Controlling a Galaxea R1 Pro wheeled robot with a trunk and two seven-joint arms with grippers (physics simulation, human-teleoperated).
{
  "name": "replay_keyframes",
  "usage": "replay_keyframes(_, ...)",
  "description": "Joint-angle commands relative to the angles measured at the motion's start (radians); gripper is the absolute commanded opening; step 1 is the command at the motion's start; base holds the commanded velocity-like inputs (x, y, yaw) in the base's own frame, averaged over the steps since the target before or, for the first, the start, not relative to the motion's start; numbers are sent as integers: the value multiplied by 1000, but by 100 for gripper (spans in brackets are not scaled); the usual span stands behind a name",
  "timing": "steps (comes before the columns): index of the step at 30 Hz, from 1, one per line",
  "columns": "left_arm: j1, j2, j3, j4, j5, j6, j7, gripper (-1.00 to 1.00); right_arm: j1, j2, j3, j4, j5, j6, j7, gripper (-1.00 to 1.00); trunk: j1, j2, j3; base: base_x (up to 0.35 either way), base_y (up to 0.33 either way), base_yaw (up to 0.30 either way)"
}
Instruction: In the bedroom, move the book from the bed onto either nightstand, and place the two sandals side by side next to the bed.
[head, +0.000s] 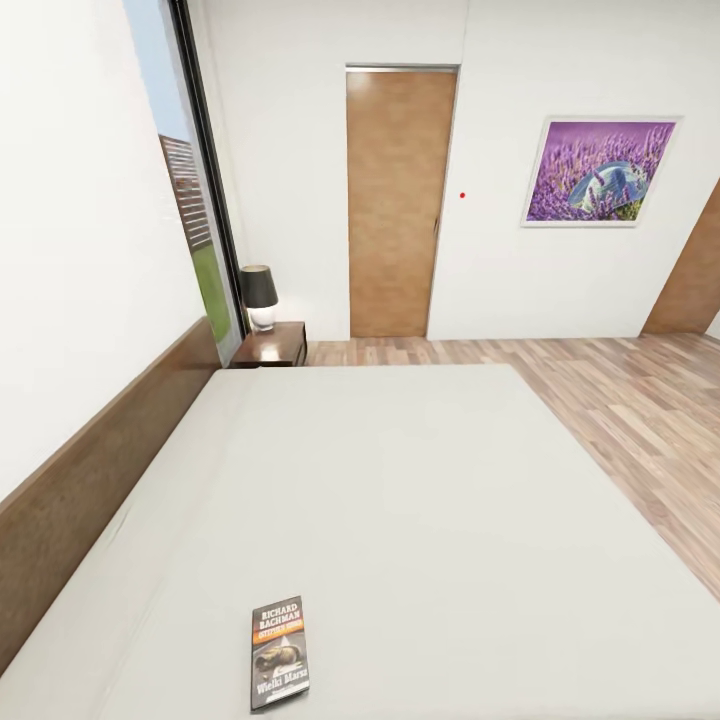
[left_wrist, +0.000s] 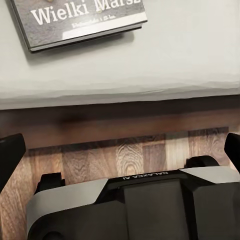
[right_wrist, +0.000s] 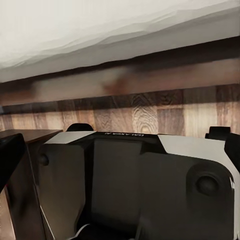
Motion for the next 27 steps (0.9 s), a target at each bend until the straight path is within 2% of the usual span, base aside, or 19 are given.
replay_keyframes(1, -1, 0, -8, 2, 11, -4, -3, 100, -1, 0, -9, 0, 6, 6, 4, 100, 0, -2, -2, 0, 0, 0)
replay_keyframes(27, -1, 0, -8, 2, 10, -4, -3, 100, -1, 0, -9, 0, 9, 6, 3, 100, 0, -2, -37, 0, 0, 0)
